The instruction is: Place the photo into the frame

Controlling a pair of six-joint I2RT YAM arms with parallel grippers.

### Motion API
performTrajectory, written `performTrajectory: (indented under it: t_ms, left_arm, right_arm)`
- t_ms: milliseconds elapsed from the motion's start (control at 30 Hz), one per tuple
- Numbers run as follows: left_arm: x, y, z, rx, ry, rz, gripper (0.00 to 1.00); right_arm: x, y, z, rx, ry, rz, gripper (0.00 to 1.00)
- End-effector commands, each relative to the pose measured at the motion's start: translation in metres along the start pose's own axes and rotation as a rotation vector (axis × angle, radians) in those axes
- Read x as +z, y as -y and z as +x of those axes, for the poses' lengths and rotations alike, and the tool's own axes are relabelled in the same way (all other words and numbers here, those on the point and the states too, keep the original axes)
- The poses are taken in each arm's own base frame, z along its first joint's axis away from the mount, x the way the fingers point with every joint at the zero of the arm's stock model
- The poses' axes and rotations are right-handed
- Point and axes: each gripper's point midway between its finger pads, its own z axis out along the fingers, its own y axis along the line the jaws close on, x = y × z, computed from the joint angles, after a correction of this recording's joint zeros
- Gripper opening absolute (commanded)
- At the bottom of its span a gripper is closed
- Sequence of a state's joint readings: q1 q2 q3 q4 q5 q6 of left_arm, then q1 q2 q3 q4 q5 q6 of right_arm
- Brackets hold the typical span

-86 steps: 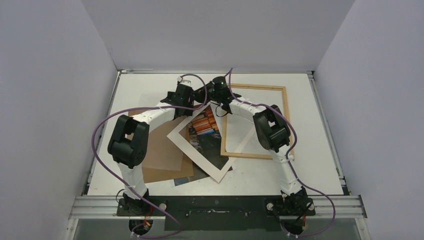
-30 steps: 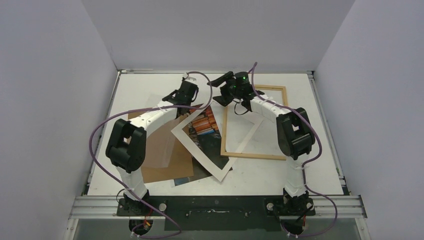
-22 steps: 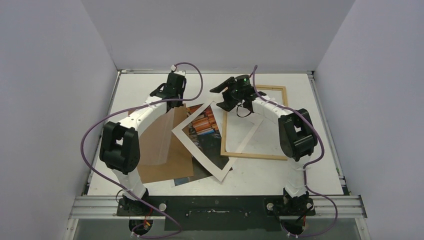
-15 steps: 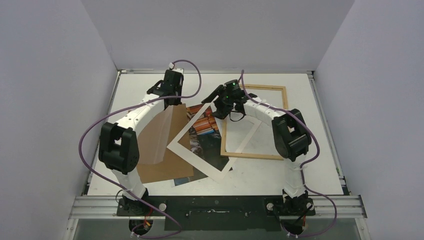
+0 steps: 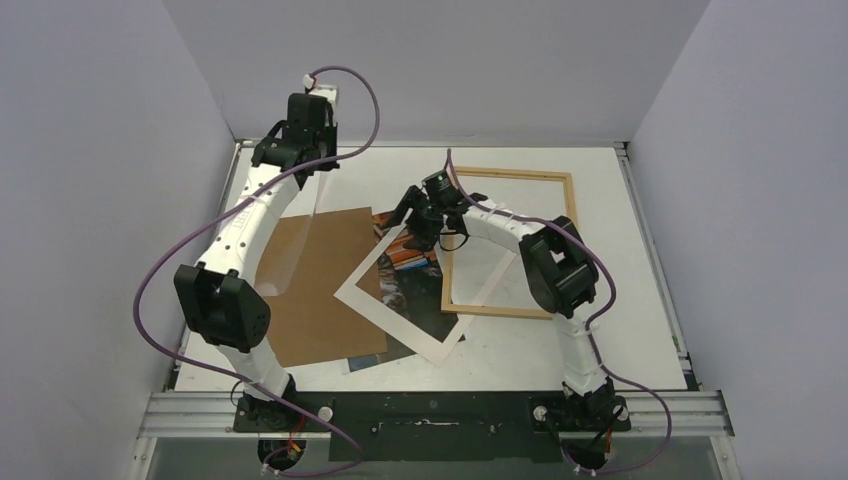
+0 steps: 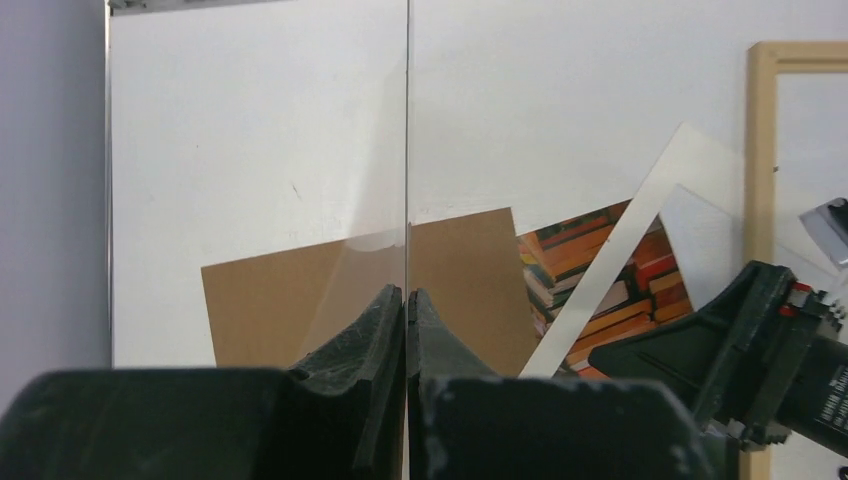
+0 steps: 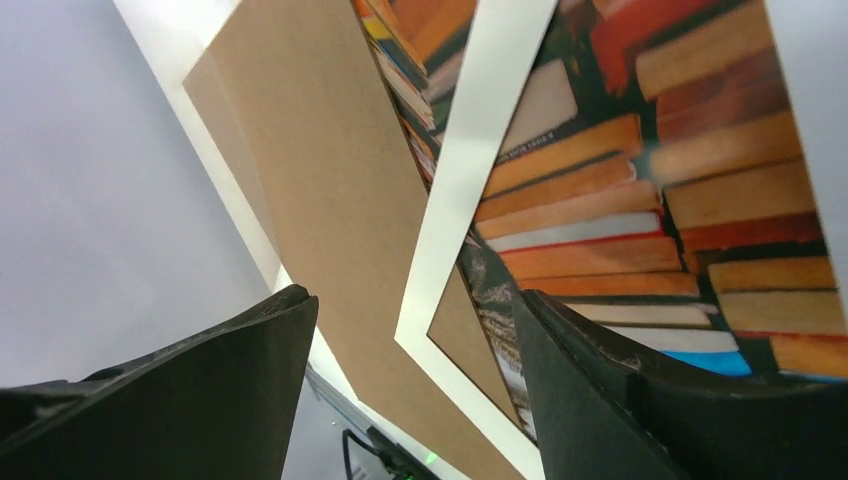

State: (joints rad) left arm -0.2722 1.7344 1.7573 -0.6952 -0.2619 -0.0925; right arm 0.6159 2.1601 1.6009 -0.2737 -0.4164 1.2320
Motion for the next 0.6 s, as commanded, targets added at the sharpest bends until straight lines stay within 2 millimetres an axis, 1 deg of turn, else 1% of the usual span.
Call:
performTrajectory:
  t_ms: [0,100,200,300,400,433,533,567]
  left_arm:
    - [-0.042,0.005,-0.043,-0.026,0.084,0.075,0.00]
    - [-0.048,-0.004,-0.060,-0.058,0.120,0.023,0.00]
    - [-0.050,-0.009,-0.076,-0.098,0.146,-0.019,0.00]
    - [-0.050,-0.011,-0.086,-0.172,0.156,-0.048,0.00]
    - [-0.049,-0.011,-0.090,-0.220,0.157,-0.088,0.00]
    - [-0.050,-0.015,-0.094,-0.229,0.168,-0.122,0.00]
    - [-0.048,-0.019,-0.097,-0.231,0.175,-0.197,0.00]
    - [-0.046,-0.019,-0.098,-0.230,0.179,-0.212,0.00]
  right_arm:
    - [-0.051,-0.061,-0.038,-0.202,0.134,-0.180,0.73]
    - [-0.083,-0.080,-0.049,-0.356,0.214,-0.226,0.75]
    - [-0.115,-0.099,-0.048,-0.522,0.287,-0.245,0.79]
    - [-0.137,-0.118,-0.037,-0.611,0.318,-0.282,0.83]
    - [-0.156,-0.136,-0.023,-0.666,0.340,-0.331,0.84]
    - [-0.161,-0.143,-0.019,-0.695,0.353,-0.350,0.84]
    - [-0.175,-0.163,0.000,-0.827,0.371,-0.373,0.87]
    - [-0.178,-0.167,0.006,-0.878,0.378,-0.352,0.88]
